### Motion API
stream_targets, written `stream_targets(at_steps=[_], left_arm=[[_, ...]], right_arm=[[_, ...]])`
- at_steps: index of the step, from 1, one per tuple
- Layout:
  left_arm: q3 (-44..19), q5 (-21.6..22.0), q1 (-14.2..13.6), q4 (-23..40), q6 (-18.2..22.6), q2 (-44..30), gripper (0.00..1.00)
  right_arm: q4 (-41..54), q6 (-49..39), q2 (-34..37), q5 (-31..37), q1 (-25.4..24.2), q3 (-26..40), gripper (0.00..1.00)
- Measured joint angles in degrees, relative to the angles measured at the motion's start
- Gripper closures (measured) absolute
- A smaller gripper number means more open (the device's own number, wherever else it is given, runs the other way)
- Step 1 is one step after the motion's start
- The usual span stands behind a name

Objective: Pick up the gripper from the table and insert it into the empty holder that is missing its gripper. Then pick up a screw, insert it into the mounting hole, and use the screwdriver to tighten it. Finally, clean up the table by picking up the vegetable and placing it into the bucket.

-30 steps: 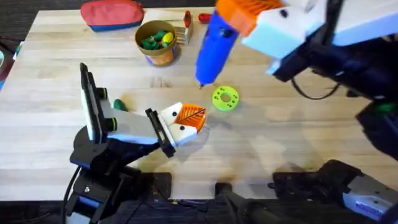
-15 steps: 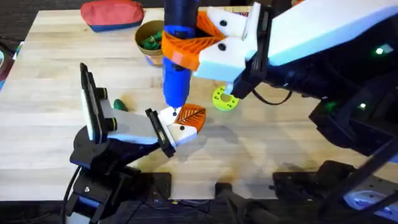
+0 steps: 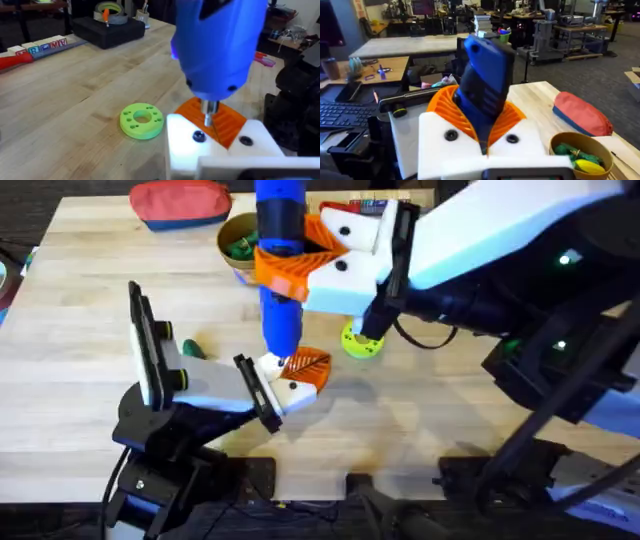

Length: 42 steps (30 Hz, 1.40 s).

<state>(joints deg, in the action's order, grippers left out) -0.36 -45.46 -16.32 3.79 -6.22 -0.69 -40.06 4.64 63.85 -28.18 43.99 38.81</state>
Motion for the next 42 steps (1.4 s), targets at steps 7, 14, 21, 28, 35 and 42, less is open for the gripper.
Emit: stream_targets(at_steps=[7, 14, 21, 28, 35, 42], left_arm=[[0.00, -0.01, 0.00, 0.00, 0.00, 0.00, 0.989], [0.00, -0.01, 0.00, 0.00, 0.00, 0.00, 0.989], [0.00, -0.01, 0.00, 0.00, 0.00, 0.00, 0.989], [0.00, -0.01, 0.00, 0.00, 0.00, 0.00, 0.989], [0.00, -0.03, -0.06, 0.02, -0.02, 0.00, 0.989], [0.00, -0.08, -0.04, 0.02, -0.01, 0.00, 0.989]], right_arm=[[-0.11, -0.02, 0.08, 0.00, 0.00, 0.00, 0.994], [-1.52, -0.06, 1.07, -0.02, 0.00, 0.00, 0.994], [-1.59, -0.15, 1.71, -0.02, 0.00, 0.00, 0.994], [-1.83, -0.17, 2.27, -0.02, 0.18, 0.00, 0.994], [-1.89, -0.17, 3.05, 0.05, 1.01, 0.00, 0.995], [-2.00, -0.15, 3.05, 0.04, 1.01, 0.00, 0.995]])
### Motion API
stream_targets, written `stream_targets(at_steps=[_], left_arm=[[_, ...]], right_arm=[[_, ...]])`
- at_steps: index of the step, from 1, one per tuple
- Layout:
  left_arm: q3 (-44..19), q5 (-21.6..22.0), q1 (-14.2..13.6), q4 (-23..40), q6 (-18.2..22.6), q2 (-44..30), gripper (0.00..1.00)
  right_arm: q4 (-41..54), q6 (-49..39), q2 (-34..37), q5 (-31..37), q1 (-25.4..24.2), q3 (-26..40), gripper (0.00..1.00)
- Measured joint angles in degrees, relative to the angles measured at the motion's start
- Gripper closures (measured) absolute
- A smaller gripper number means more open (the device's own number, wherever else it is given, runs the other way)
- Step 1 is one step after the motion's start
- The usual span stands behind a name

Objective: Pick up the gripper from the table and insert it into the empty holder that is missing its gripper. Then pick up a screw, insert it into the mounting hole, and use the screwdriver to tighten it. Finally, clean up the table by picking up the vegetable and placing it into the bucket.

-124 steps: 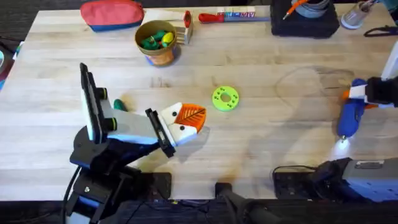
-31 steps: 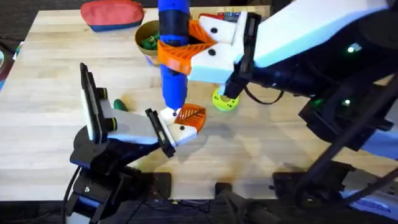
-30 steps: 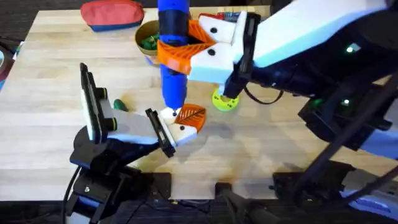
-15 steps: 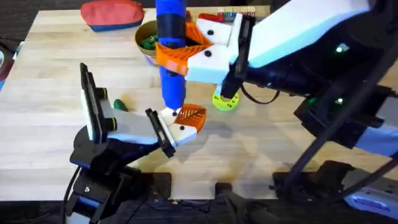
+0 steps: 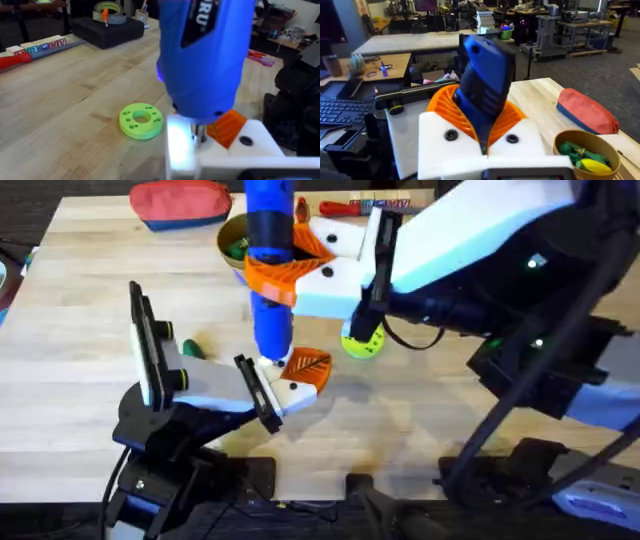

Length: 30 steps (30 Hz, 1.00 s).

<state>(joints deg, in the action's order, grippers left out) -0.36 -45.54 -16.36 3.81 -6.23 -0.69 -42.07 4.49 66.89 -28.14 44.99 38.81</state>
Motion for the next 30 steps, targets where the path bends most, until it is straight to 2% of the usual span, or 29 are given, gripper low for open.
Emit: stream_targets(at_steps=[5, 30], left_arm=[[0.00, 0.02, 0.00, 0.00, 0.01, 0.00, 0.989], [0.00, 0.02, 0.00, 0.00, 0.01, 0.00, 0.989]], right_arm=[[-4.77, -0.02, -0.02, -0.02, -0.07, 0.00, 0.995], [-0.72, -0.02, -1.77, -0.20, -0.81, 0.00, 0.995]])
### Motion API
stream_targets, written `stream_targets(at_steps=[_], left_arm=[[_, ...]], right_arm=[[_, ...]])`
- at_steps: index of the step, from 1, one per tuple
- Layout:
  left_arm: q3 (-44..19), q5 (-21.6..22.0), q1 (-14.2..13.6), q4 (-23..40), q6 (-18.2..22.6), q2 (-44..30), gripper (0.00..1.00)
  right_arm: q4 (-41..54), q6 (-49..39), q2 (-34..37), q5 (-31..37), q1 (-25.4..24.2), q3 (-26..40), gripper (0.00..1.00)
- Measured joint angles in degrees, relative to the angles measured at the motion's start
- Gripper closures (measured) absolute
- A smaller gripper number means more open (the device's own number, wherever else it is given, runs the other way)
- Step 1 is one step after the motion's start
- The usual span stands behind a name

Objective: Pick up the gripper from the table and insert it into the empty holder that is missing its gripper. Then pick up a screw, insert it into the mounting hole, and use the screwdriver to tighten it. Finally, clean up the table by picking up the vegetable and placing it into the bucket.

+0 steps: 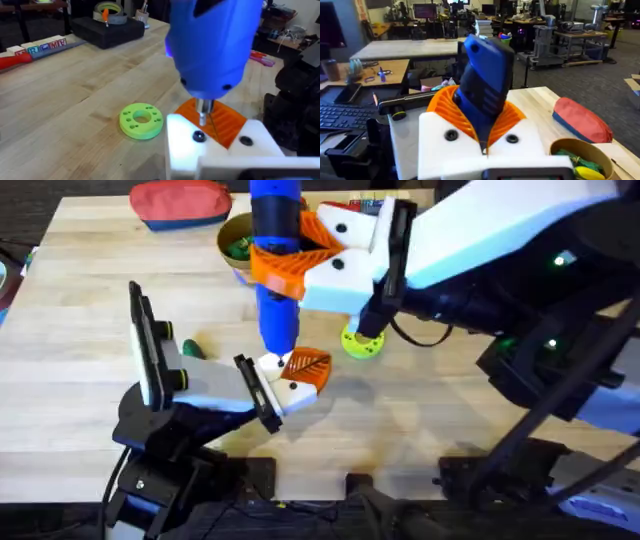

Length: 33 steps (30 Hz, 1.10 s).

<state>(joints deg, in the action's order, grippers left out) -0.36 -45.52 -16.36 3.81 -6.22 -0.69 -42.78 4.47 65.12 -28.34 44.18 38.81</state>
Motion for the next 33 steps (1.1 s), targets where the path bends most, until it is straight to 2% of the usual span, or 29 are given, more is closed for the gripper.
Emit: stream_targets(at_steps=[24, 33], left_arm=[[0.00, -0.16, -0.01, 0.03, -0.02, 0.00, 0.989], [0.00, -0.15, 0.00, 0.00, -0.02, 0.00, 0.989]], right_arm=[[1.98, 0.02, 1.07, 0.20, 0.00, 0.00, 0.995], [-6.20, 0.02, 0.64, 0.13, -0.28, 0.00, 0.995]])
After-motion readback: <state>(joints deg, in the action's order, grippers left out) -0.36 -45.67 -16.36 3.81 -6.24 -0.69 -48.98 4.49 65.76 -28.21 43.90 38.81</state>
